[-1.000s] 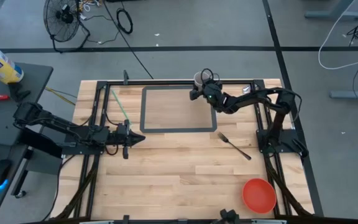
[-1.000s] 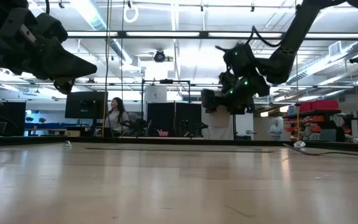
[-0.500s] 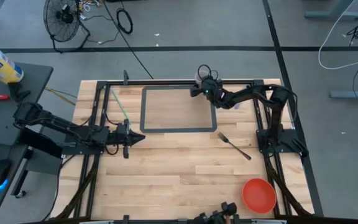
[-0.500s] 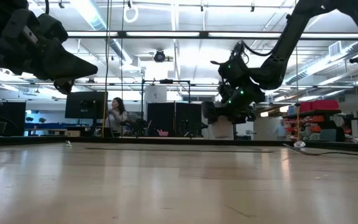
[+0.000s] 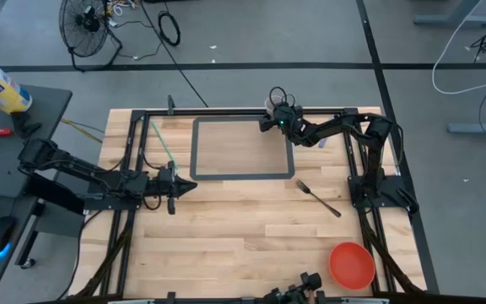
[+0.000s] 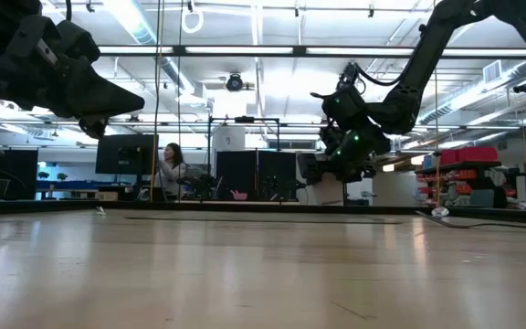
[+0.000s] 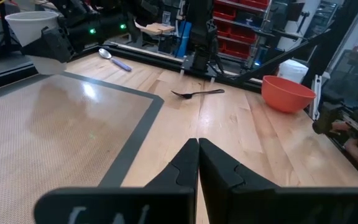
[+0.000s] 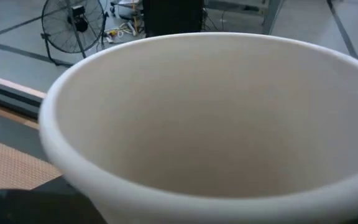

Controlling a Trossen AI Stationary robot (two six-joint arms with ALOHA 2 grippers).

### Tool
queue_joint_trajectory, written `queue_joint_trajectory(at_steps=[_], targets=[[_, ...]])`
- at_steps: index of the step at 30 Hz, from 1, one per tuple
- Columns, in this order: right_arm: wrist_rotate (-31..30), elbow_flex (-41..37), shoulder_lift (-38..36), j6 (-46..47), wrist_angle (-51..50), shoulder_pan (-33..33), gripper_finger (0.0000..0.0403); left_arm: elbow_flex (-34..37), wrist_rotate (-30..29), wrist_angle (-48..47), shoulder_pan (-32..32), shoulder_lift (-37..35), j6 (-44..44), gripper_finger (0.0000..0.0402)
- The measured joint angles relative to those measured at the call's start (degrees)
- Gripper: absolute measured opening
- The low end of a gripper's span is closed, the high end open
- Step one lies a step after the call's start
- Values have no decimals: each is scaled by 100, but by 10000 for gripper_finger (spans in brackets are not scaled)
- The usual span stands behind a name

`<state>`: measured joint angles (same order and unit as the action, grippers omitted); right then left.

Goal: Pick & Place Utensil
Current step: Put the white cup on the transparent mat

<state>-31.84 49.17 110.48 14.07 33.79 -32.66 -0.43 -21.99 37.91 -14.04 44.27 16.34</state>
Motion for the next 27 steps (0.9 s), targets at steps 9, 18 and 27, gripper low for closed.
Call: queue_joint_trajectory(at_steps=[9,18,27], targets=[[-13,0,0,59,1,7,327,0,-827,234,130,2,360,14],[-80,-30,0,393,-54,8,327,-295,-565,342,1108,149,267,14],[-47,-79,0,362,6,19,327,-1192,703,358,2449,1234,127,14]])
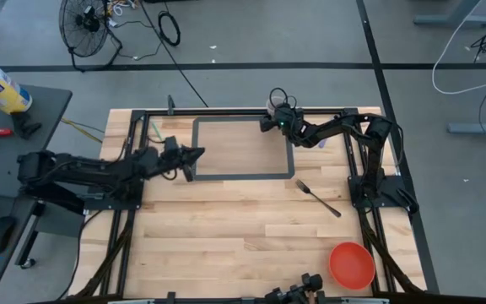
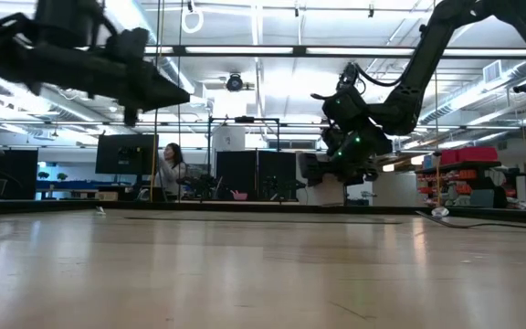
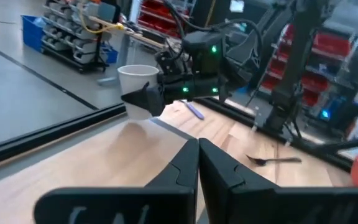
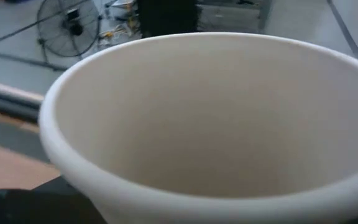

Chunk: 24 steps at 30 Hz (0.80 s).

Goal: Pick & Place Utensil
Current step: Put the white cup on the transparent mat

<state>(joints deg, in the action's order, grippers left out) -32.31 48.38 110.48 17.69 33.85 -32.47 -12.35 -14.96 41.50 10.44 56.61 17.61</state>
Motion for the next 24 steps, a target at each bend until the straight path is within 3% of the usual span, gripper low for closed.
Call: queue_joint_trajectory(at_steps=[7,14,20,24], targets=[[165,0,0,15,2,-11,327,-431,116,661,298,1091,1,14],[810,0,-94,-765,143,104,327,-613,278,1598,342,1906,-11,14],[260,-443,-122,-859,1297,425,327,-845,366,1657,479,2162,-29,14],[349,-946,-122,-1077,2049,658,327,-914,369,1648,582,2232,-77,14]])
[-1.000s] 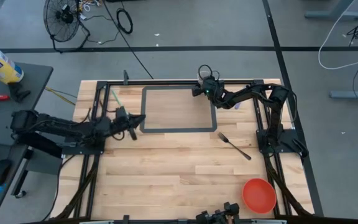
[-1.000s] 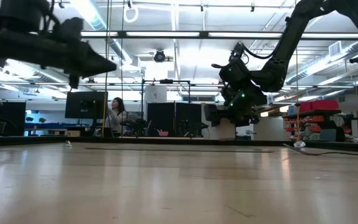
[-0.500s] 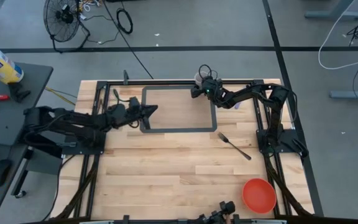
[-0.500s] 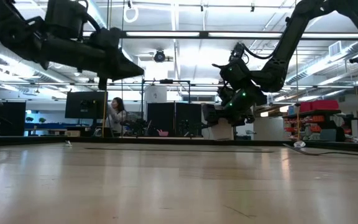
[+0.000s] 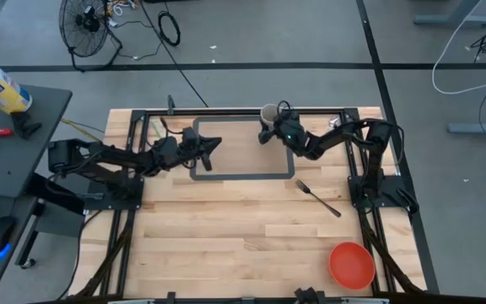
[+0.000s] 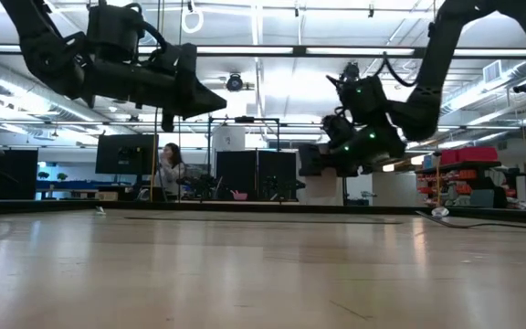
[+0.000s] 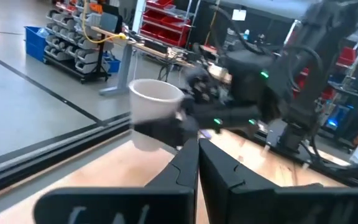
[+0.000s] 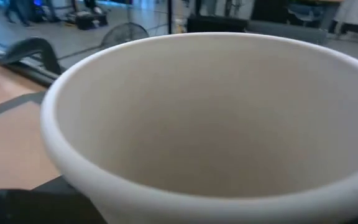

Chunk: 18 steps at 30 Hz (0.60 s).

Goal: Pick & Place Utensil
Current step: Put the white cup on the transparent mat

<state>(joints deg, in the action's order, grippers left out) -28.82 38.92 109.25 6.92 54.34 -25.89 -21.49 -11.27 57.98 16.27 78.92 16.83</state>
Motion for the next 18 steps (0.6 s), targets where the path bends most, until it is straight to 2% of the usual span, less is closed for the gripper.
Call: queue_joint_trajectory(at_steps=[6,11,18], targets=[[118,-349,0,-9,209,350,327,-92,1,20,148,-5,-12,14],[394,-353,0,-279,56,467,327,-178,2,11,169,-5,-12,14],[513,-353,0,-140,20,533,342,-256,255,0,166,-7,-12,14]])
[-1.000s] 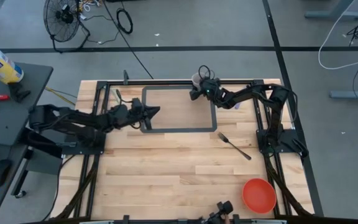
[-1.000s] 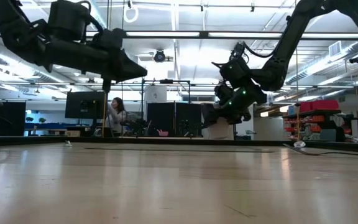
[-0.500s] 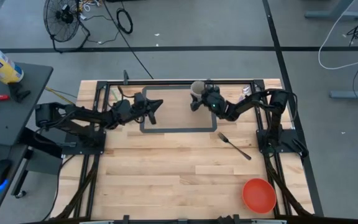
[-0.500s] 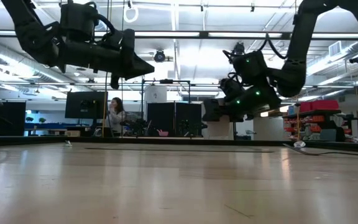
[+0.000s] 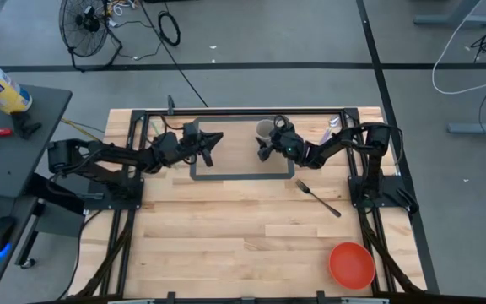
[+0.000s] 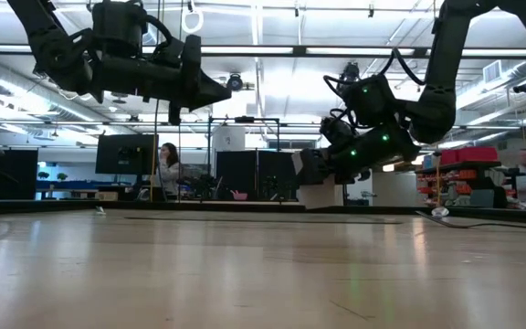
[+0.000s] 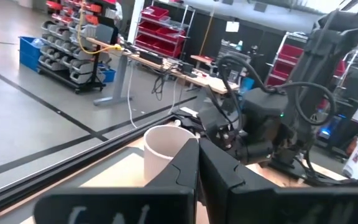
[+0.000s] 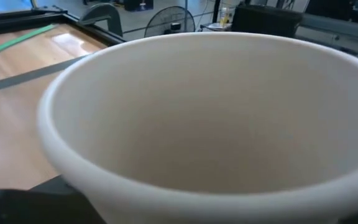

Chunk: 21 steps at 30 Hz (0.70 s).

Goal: Pick & Place Utensil
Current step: Put the white cup on the transparent mat

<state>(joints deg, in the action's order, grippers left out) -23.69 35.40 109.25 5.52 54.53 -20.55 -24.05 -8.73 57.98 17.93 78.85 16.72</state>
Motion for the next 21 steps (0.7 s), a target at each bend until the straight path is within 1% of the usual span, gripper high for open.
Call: queue_joint_trajectory(at_steps=[4,7,12,18,21], targets=[[65,0,0,219,-163,56,353,0,0,-49,2,0,-1,14],[67,0,2,259,-372,121,353,0,0,-89,0,0,-116,14],[58,2,2,251,-412,202,354,0,2,-94,0,0,-212,14],[85,3,-41,359,-579,205,378,0,2,-105,0,0,-234,14],[254,4,-102,510,-726,203,390,0,2,-128,0,0,-237,14]])
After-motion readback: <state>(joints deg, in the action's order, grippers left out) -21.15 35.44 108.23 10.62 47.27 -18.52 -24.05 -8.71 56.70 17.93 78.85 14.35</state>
